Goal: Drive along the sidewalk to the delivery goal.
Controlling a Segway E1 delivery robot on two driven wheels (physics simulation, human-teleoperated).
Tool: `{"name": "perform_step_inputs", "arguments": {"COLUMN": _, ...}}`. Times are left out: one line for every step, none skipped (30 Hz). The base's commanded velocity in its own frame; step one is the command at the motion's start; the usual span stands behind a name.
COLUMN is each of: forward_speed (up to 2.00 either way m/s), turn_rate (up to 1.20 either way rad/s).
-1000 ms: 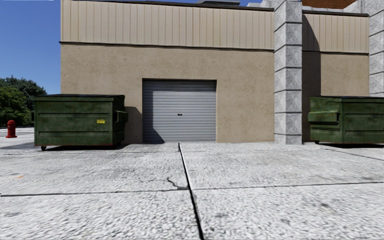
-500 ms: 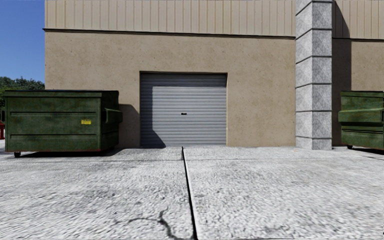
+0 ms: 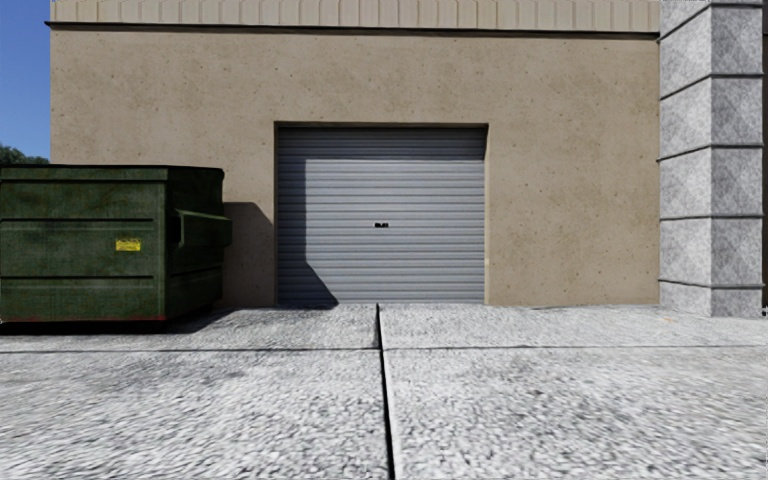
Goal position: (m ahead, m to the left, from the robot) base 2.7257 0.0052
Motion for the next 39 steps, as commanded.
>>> {"name": "perform_step_inputs", "arguments": {"forward_speed": 2.0, "turn_rate": 0.0}}
{"name": "perform_step_inputs", "arguments": {"forward_speed": 2.0, "turn_rate": 0.0}}
{"name": "perform_step_inputs", "arguments": {"forward_speed": 2.0, "turn_rate": 0.0}}
{"name": "perform_step_inputs", "arguments": {"forward_speed": 2.0, "turn_rate": 0.0}}
{"name": "perform_step_inputs", "arguments": {"forward_speed": 2.0, "turn_rate": 0.0}}
{"name": "perform_step_inputs", "arguments": {"forward_speed": 2.0, "turn_rate": 0.0}}
{"name": "perform_step_inputs", "arguments": {"forward_speed": 2.0, "turn_rate": 0.0}}
{"name": "perform_step_inputs", "arguments": {"forward_speed": 2.0, "turn_rate": 0.0}}
{"name": "perform_step_inputs", "arguments": {"forward_speed": 2.0, "turn_rate": 0.0}}
{"name": "perform_step_inputs", "arguments": {"forward_speed": 2.0, "turn_rate": 0.0}}
{"name": "perform_step_inputs", "arguments": {"forward_speed": 2.0, "turn_rate": 0.14}}
{"name": "perform_step_inputs", "arguments": {"forward_speed": 2.0, "turn_rate": 0.14}}
{"name": "perform_step_inputs", "arguments": {"forward_speed": 2.0, "turn_rate": 0.28}}
{"name": "perform_step_inputs", "arguments": {"forward_speed": 2.0, "turn_rate": 0.34}}
{"name": "perform_step_inputs", "arguments": {"forward_speed": 2.0, "turn_rate": 0.34}}
{"name": "perform_step_inputs", "arguments": {"forward_speed": 2.0, "turn_rate": 0.34}}
{"name": "perform_step_inputs", "arguments": {"forward_speed": 2.0, "turn_rate": 0.0}}
{"name": "perform_step_inputs", "arguments": {"forward_speed": 1.97, "turn_rate": 0.0}}
{"name": "perform_step_inputs", "arguments": {"forward_speed": 1.88, "turn_rate": 0.0}}
{"name": "perform_step_inputs", "arguments": {"forward_speed": 1.31, "turn_rate": 0.0}}
{"name": "perform_step_inputs", "arguments": {"forward_speed": 1.23, "turn_rate": 0.0}}
{"name": "perform_step_inputs", "arguments": {"forward_speed": 1.23, "turn_rate": 0.0}}
{"name": "perform_step_inputs", "arguments": {"forward_speed": 1.19, "turn_rate": 0.0}}
{"name": "perform_step_inputs", "arguments": {"forward_speed": 1.17, "turn_rate": 0.0}}
{"name": "perform_step_inputs", "arguments": {"forward_speed": 1.17, "turn_rate": 0.0}}
{"name": "perform_step_inputs", "arguments": {"forward_speed": 1.17, "turn_rate": 0.0}}
{"name": "perform_step_inputs", "arguments": {"forward_speed": 1.17, "turn_rate": 0.0}}
{"name": "perform_step_inputs", "arguments": {"forward_speed": 1.17, "turn_rate": 0.0}}
{"name": "perform_step_inputs", "arguments": {"forward_speed": 1.17, "turn_rate": 0.0}}
{"name": "perform_step_inputs", "arguments": {"forward_speed": 1.17, "turn_rate": 0.0}}
{"name": "perform_step_inputs", "arguments": {"forward_speed": 1.17, "turn_rate": 0.0}}
{"name": "perform_step_inputs", "arguments": {"forward_speed": 1.17, "turn_rate": 0.0}}
{"name": "perform_step_inputs", "arguments": {"forward_speed": 1.17, "turn_rate": 0.0}}
{"name": "perform_step_inputs", "arguments": {"forward_speed": 1.17, "turn_rate": 0.0}}
{"name": "perform_step_inputs", "arguments": {"forward_speed": 1.17, "turn_rate": 0.0}}
{"name": "perform_step_inputs", "arguments": {"forward_speed": 1.17, "turn_rate": 0.0}}
{"name": "perform_step_inputs", "arguments": {"forward_speed": 1.17, "turn_rate": 0.0}}
{"name": "perform_step_inputs", "arguments": {"forward_speed": 1.17, "turn_rate": 0.0}}
{"name": "perform_step_inputs", "arguments": {"forward_speed": 1.16, "turn_rate": 0.0}}
